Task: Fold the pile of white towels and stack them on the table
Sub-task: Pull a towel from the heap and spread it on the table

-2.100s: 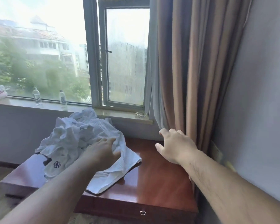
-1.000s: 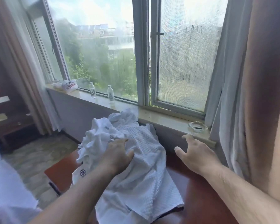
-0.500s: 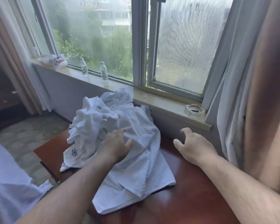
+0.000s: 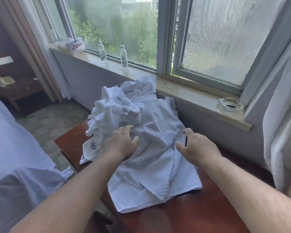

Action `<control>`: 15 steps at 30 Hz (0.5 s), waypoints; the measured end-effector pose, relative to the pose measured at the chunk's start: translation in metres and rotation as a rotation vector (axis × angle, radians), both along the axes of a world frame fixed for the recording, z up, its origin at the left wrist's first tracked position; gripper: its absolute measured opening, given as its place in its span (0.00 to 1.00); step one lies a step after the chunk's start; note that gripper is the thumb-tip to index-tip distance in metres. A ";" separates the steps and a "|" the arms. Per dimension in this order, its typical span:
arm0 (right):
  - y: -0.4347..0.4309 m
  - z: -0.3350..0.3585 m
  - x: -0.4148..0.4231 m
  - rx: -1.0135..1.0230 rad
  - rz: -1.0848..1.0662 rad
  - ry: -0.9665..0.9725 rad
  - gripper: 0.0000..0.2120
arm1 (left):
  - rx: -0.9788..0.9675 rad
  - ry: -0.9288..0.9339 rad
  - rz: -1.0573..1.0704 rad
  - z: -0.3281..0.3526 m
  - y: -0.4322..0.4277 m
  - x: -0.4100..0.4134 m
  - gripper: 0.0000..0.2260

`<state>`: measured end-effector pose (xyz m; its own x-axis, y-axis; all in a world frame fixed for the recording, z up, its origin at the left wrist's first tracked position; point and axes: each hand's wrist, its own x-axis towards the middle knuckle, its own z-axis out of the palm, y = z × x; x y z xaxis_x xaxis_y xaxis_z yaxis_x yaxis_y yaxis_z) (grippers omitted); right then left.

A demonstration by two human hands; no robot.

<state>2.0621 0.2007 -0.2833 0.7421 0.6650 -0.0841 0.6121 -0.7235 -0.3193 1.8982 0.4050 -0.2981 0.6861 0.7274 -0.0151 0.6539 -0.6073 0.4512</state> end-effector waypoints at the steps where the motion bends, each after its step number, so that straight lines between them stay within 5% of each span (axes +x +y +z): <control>1: 0.006 -0.001 0.009 -0.005 -0.005 -0.013 0.27 | -0.002 0.005 -0.020 -0.004 0.006 0.014 0.27; 8: 0.009 -0.021 0.053 -0.046 -0.145 0.075 0.26 | -0.044 0.084 -0.097 -0.035 0.027 0.084 0.26; 15: -0.006 -0.027 0.035 -0.069 -0.196 0.189 0.27 | -0.024 0.114 -0.092 -0.048 0.012 0.059 0.26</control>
<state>2.0974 0.1948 -0.3105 0.8227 0.4984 -0.2733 0.3926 -0.8460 -0.3608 1.9572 0.4168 -0.3457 0.7425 0.6602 -0.1136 0.6440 -0.6567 0.3926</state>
